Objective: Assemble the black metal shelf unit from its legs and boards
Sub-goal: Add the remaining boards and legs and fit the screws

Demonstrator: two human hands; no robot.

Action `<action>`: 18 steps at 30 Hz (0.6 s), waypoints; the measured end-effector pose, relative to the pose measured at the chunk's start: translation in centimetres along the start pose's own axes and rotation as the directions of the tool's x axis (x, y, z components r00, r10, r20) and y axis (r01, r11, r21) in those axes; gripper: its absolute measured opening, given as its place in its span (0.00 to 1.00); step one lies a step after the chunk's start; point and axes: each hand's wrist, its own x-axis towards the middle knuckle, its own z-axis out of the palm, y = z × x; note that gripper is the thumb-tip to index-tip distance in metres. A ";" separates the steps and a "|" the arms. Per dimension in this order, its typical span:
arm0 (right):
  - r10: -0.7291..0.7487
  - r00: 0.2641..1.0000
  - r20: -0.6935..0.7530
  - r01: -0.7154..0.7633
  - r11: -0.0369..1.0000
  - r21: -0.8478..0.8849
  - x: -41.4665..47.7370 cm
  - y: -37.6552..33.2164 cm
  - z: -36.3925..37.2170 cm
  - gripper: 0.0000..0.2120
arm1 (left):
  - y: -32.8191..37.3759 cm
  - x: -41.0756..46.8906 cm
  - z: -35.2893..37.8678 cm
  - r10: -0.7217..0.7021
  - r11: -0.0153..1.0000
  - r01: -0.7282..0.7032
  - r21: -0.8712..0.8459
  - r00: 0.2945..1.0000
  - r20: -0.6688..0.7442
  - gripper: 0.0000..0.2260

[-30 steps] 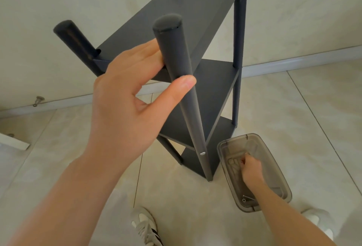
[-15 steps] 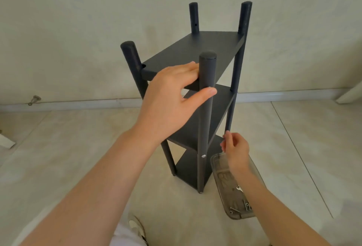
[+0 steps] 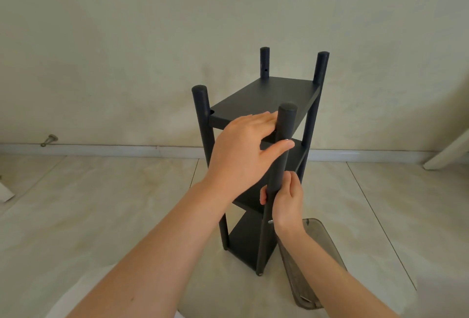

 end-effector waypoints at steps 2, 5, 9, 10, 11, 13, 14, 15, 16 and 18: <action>-0.019 1.000 0.021 0.020 0.999 -0.034 0.1 -0.5 0.3 0.13 | -0.4 0.1 -0.2 -0.014 1.000 0.014 0.000 1.000 -0.001 0.18; -0.027 0.997 0.076 0.031 0.998 -0.056 0.6 -1.2 1.2 0.13 | -1.6 0.5 -0.7 -0.033 0.999 0.032 -0.030 0.999 -0.028 0.17; 0.057 0.986 0.157 -0.047 0.997 -0.063 2.3 -2.3 3.1 0.13 | -3.8 1.4 -2.2 -0.137 0.981 0.132 -0.142 0.990 -0.025 0.14; 0.106 0.979 0.174 -0.100 0.994 -0.044 2.7 -2.6 3.7 0.14 | -4.4 1.6 -2.6 -0.170 0.975 0.164 -0.152 0.985 -0.027 0.14; 0.138 0.971 0.195 -0.137 0.990 -0.020 3.0 -2.9 4.2 0.15 | -5.0 1.9 -3.1 -0.201 0.968 0.194 -0.156 0.979 -0.031 0.14; 0.094 0.975 0.202 -0.088 0.995 -0.039 3.6 -3.2 5.5 0.15 | -6.2 2.3 -4.0 -0.254 0.957 0.244 -0.155 0.966 -0.044 0.14; 0.055 0.975 0.215 -0.046 0.998 -0.050 3.9 -3.4 6.2 0.14 | -6.9 2.4 -4.4 -0.277 0.952 0.266 -0.152 0.959 -0.054 0.13; 0.031 0.971 0.236 -0.014 0.997 -0.072 4.2 -3.6 6.8 0.14 | -7.5 2.5 -4.9 -0.297 0.947 0.285 -0.150 0.952 -0.067 0.13; 0.033 0.964 0.262 -0.009 0.996 -0.094 4.4 -3.9 7.5 0.14 | -8.1 2.5 -5.3 -0.316 0.942 0.302 -0.148 0.945 -0.081 0.13; 0.044 0.943 0.329 0.002 0.991 -0.136 5.0 -4.4 8.9 0.15 | -9.5 2.5 -6.2 -0.352 0.931 0.334 -0.150 0.929 -0.114 0.11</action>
